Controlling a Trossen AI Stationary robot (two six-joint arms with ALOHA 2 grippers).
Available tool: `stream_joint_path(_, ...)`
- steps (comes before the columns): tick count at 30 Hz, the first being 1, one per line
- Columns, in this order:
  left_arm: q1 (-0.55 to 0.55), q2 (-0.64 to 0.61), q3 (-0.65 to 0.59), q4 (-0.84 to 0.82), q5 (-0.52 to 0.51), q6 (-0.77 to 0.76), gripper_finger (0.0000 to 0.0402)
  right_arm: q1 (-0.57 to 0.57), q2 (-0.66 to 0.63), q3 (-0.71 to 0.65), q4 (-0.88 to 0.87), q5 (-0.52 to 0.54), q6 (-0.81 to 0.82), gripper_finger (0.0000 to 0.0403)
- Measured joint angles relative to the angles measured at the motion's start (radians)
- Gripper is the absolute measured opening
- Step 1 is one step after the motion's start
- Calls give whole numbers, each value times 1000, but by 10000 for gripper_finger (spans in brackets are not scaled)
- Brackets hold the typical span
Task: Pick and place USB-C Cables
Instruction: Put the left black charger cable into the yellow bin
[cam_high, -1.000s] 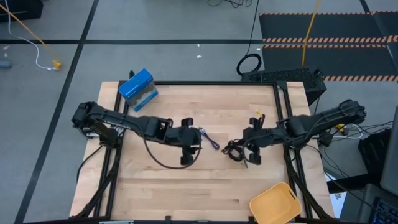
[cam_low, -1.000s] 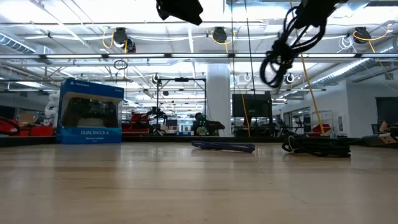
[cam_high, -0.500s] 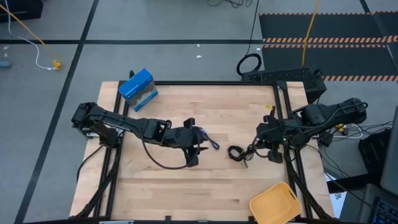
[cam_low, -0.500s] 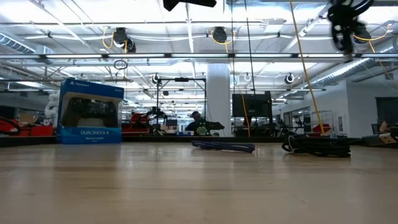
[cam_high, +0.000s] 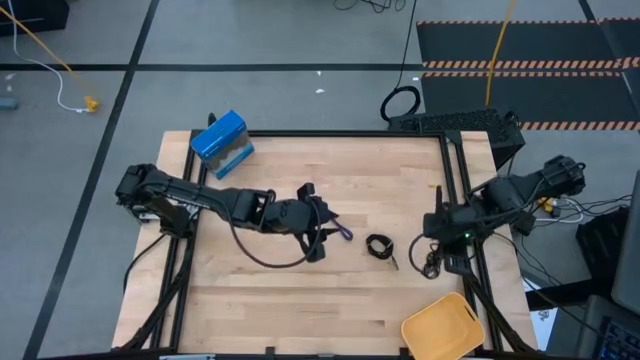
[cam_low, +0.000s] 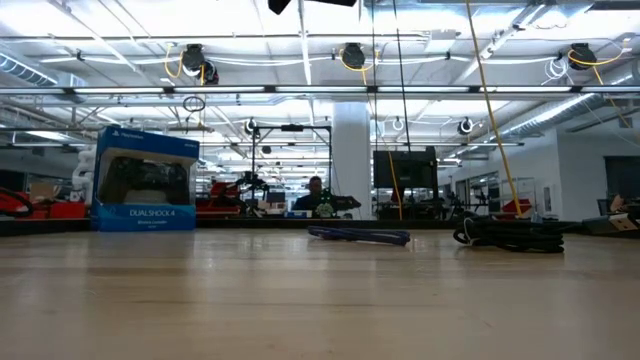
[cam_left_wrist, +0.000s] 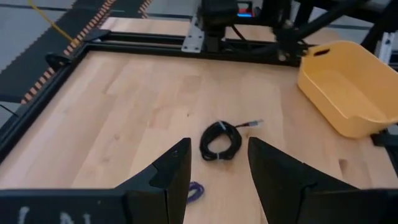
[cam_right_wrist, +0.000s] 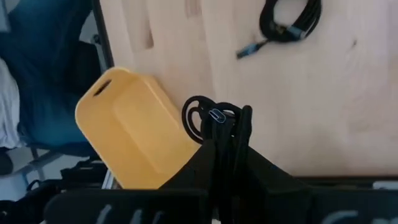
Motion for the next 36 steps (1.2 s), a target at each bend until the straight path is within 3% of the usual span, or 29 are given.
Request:
stream_joint_path(15, 12, 57, 0, 46, -13, -61, 161, 235, 71, 0, 37, -74, 242, 25)
stream_joint_path(36, -41, 146, -2, 128, -23, -241, 161, 567, 199, -1, 237, -47, 473, 25)
